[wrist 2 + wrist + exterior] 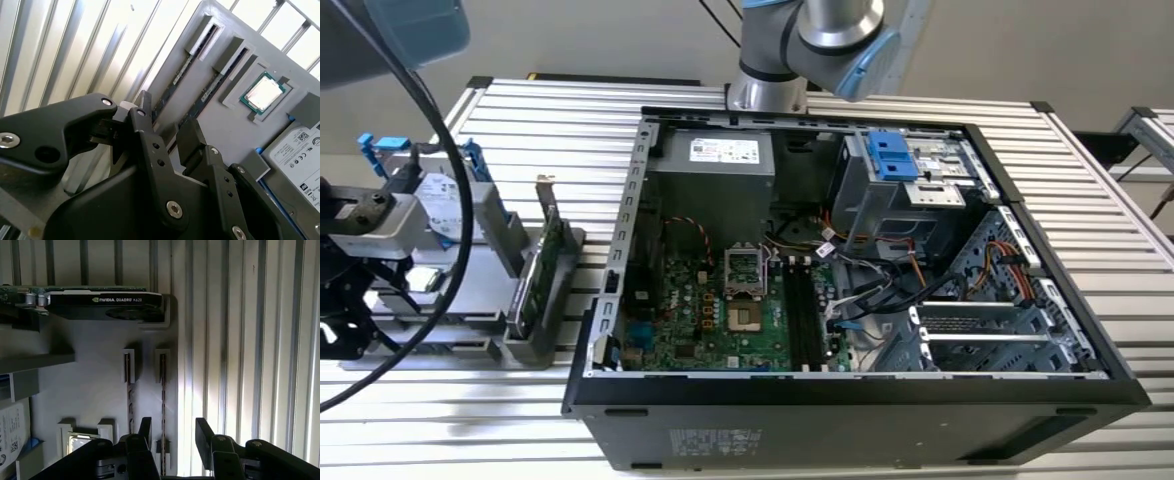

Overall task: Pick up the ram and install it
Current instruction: 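Pick up the ram and move it above insertion slot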

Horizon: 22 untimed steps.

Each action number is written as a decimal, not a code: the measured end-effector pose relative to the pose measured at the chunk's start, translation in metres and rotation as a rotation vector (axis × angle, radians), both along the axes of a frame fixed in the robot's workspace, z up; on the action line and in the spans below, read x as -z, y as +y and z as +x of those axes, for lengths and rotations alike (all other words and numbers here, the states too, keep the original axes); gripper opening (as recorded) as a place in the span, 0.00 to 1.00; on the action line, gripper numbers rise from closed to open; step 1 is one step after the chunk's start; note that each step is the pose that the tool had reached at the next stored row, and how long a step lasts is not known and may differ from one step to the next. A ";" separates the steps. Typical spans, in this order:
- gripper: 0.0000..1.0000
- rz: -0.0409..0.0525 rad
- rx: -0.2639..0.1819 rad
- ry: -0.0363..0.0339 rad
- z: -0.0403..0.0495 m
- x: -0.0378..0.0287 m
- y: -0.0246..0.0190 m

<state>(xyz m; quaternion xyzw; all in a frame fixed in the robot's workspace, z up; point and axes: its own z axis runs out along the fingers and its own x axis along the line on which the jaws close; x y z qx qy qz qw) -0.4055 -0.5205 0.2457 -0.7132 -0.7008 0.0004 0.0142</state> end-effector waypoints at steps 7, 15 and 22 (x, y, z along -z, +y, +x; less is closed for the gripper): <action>1.00 0.0000 -0.006 -0.0013 0.0001 0.0038 0.0037; 1.00 -0.0001 -0.007 -0.0015 0.0000 0.0058 0.0043; 1.00 -0.0001 -0.007 -0.0023 -0.0001 0.0100 0.0056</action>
